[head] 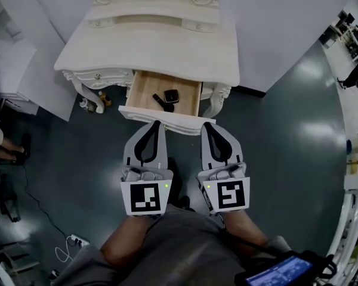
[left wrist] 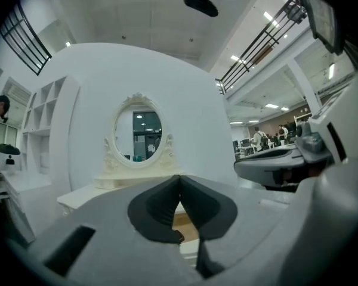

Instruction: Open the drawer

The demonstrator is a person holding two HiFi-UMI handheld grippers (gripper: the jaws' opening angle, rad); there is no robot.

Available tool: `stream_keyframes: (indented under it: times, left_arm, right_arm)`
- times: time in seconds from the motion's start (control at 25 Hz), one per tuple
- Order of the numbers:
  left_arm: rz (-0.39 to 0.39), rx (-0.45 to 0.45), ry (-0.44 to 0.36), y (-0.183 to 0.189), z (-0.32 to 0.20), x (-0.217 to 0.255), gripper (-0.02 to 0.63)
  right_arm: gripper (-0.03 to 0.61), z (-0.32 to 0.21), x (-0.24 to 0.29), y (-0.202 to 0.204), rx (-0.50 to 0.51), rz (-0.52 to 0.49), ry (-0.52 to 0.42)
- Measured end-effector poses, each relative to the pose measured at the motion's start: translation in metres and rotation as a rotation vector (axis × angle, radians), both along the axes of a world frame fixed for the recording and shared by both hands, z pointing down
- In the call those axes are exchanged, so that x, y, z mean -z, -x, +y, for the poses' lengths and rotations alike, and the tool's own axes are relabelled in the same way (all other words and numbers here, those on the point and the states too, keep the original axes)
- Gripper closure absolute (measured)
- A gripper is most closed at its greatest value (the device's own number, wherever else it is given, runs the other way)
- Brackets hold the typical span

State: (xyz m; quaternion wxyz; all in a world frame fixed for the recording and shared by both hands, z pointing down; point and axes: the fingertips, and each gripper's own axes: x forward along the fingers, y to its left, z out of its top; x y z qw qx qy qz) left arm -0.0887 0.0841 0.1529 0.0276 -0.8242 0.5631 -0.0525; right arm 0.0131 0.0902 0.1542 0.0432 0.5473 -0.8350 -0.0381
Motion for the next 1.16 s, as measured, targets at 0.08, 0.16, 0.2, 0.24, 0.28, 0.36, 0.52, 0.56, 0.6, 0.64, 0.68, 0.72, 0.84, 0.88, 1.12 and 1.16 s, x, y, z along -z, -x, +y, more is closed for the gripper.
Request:
stream_keyframes:
  times: [0.08,0.16,0.2,0.24,0.28,0.36,0.52,0.56,0.6,0.64,0.68,0.72,0.84,0.88,1.12,1.16]
  left_arm:
    - [-0.002,0.001,-0.005,-0.002,0.000,0.005,0.598]
    - [-0.003,-0.002,-0.010,-0.005,-0.002,0.008,0.598]
    - [-0.005,-0.005,-0.012,-0.007,-0.003,0.009,0.598]
    - [-0.008,-0.008,-0.013,-0.009,-0.003,0.010,0.598]
    - [-0.014,-0.012,-0.014,-0.010,-0.003,0.010,0.598]
    - [-0.025,-0.018,-0.015,-0.014,-0.002,0.010,0.598]
    - [-0.033,-0.026,-0.016,-0.021,0.000,0.010,0.598]
    - [-0.034,-0.027,-0.015,-0.022,0.000,0.009,0.598]
    - [-0.036,-0.029,-0.015,-0.023,0.000,0.009,0.598]
    - [-0.040,-0.031,-0.015,-0.024,0.001,0.009,0.598]
    - [-0.044,-0.034,-0.013,-0.024,0.001,0.008,0.598]
    - [-0.047,-0.035,-0.012,-0.025,0.001,0.007,0.598]
    - [-0.048,-0.037,-0.011,-0.027,0.002,0.007,0.598]
    - [-0.049,-0.038,-0.010,-0.027,0.002,0.007,0.598]
    - [-0.058,-0.042,-0.004,-0.031,-0.002,0.004,0.598]
    - [-0.060,-0.042,-0.003,-0.031,-0.003,0.004,0.598]
  right_arm:
    - [0.565,0.000,0.003,-0.001,0.007,0.002,-0.002]
    - [0.566,-0.002,0.006,-0.005,0.001,-0.006,-0.002]
    - [0.566,-0.004,0.007,-0.007,-0.004,-0.012,-0.005]
    - [0.566,-0.004,0.008,-0.010,-0.007,-0.016,-0.008]
    - [0.566,-0.004,0.009,-0.011,-0.008,-0.017,-0.011]
    - [0.566,-0.003,0.009,-0.014,-0.009,-0.018,-0.014]
    - [0.566,-0.001,0.008,-0.018,-0.016,-0.029,-0.018]
    - [0.566,-0.001,0.008,-0.020,-0.020,-0.031,-0.017]
    - [0.566,-0.001,0.007,-0.021,-0.023,-0.033,-0.016]
    - [0.566,0.000,0.007,-0.022,-0.025,-0.034,-0.015]
    - [0.566,0.000,0.007,-0.023,-0.027,-0.036,-0.015]
    - [0.566,0.001,0.007,-0.024,-0.029,-0.037,-0.016]
    - [0.566,0.002,0.007,-0.025,-0.032,-0.040,-0.016]
    - [0.566,0.002,0.006,-0.026,-0.032,-0.040,-0.014]
    - [0.566,-0.003,0.005,-0.029,-0.035,-0.044,-0.009]
    - [0.566,-0.004,0.005,-0.029,-0.035,-0.045,-0.009]
